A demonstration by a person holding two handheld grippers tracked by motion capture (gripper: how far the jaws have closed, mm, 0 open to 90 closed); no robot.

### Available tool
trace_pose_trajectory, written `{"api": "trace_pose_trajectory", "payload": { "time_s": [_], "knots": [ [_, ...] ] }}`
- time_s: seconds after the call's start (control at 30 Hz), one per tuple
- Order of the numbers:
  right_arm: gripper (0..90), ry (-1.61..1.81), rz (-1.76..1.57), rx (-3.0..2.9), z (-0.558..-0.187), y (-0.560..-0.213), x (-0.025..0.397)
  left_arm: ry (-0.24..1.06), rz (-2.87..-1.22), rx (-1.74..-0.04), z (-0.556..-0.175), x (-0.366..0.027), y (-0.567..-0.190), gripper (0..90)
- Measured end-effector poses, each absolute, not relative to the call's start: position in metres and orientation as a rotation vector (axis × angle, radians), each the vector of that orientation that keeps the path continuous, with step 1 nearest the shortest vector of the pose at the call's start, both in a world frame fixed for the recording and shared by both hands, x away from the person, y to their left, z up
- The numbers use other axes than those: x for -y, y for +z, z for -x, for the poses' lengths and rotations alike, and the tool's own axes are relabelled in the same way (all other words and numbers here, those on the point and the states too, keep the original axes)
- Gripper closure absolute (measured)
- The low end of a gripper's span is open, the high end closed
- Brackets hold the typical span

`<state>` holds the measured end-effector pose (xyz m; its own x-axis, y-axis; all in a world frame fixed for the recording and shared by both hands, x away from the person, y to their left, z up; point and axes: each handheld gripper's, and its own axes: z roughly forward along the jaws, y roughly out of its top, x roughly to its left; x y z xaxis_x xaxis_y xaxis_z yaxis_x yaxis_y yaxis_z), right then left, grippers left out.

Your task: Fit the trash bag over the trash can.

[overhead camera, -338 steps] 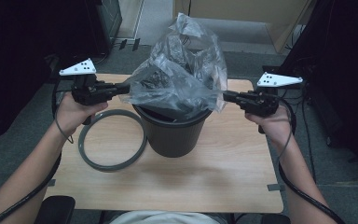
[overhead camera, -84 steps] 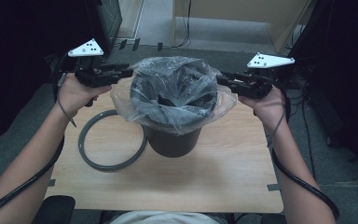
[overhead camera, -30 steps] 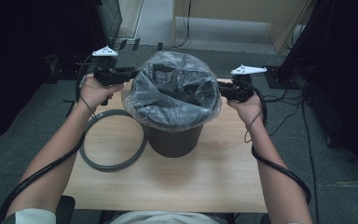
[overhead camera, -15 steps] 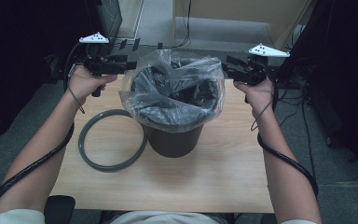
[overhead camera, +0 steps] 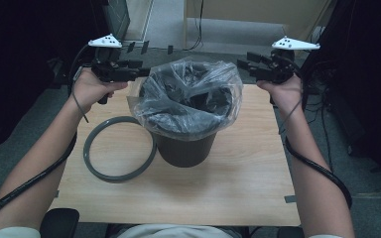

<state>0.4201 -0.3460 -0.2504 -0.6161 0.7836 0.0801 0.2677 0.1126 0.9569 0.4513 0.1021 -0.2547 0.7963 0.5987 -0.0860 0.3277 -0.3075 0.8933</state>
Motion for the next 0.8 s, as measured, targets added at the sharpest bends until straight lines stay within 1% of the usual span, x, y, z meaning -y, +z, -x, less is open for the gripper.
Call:
{"api": "trace_pose_trajectory", "payload": {
  "time_s": [0.13, 0.27, 0.4, 0.47, 0.5, 0.57, 0.6, 0.63, 0.7, 0.73, 0.77, 0.8],
  "knots": [
    [48.4, 1.535, -0.971, -1.968, -0.411, -0.233, 0.347, 0.314, -1.92, -0.687, -0.455, -0.099, -0.254, 50.9],
    [46.3, 1.587, -0.88, -2.013, -0.4, -0.221, 0.336, 0.304, -1.928, -0.673, -0.462, -0.091, -0.258, 49.1],
    [44.6, 1.63, -0.777, -2.085, -0.389, -0.222, 0.321, 0.279, -1.953, -0.676, -0.473, -0.077, -0.264, 48.6],
    [43.4, 1.629, -0.734, -2.13, -0.384, -0.229, 0.314, 0.284, -1.972, -0.685, -0.478, -0.069, -0.268, 50.0],
    [41.9, 1.623, -0.719, -2.149, -0.383, -0.232, 0.311, 0.289, -1.975, -0.691, -0.48, -0.067, -0.269, 51.0],
    [37.9, 1.559, -0.688, -2.188, -0.385, -0.24, 0.307, 0.291, -1.963, -0.724, -0.485, -0.064, -0.27, 56.2],
    [35.6, 1.524, -0.679, -2.2, -0.387, -0.243, 0.306, 0.294, -1.943, -0.747, -0.488, -0.063, -0.27, 56.8],
    [33.7, 1.483, -0.672, -2.216, -0.392, -0.247, 0.304, 0.287, -1.933, -0.759, -0.49, -0.062, -0.27, 61.4],
    [30.8, 1.457, -0.696, -2.241, -0.401, -0.255, 0.303, 0.306, -1.925, -0.754, -0.493, -0.061, -0.27, 65.7],
    [31.4, 1.447, -0.715, -2.249, -0.407, -0.259, 0.303, 0.308, -1.928, -0.744, -0.495, -0.06, -0.27, 70.9],
    [35.4, 1.425, -0.744, -2.242, -0.413, -0.264, 0.303, 0.308, -1.926, -0.744, -0.495, -0.059, -0.27, 73.4],
    [42.0, 1.408, -0.767, -2.24, -0.417, -0.267, 0.303, 0.308, -1.935, -0.743, -0.497, -0.058, -0.27, 75.9]
  ]
}}
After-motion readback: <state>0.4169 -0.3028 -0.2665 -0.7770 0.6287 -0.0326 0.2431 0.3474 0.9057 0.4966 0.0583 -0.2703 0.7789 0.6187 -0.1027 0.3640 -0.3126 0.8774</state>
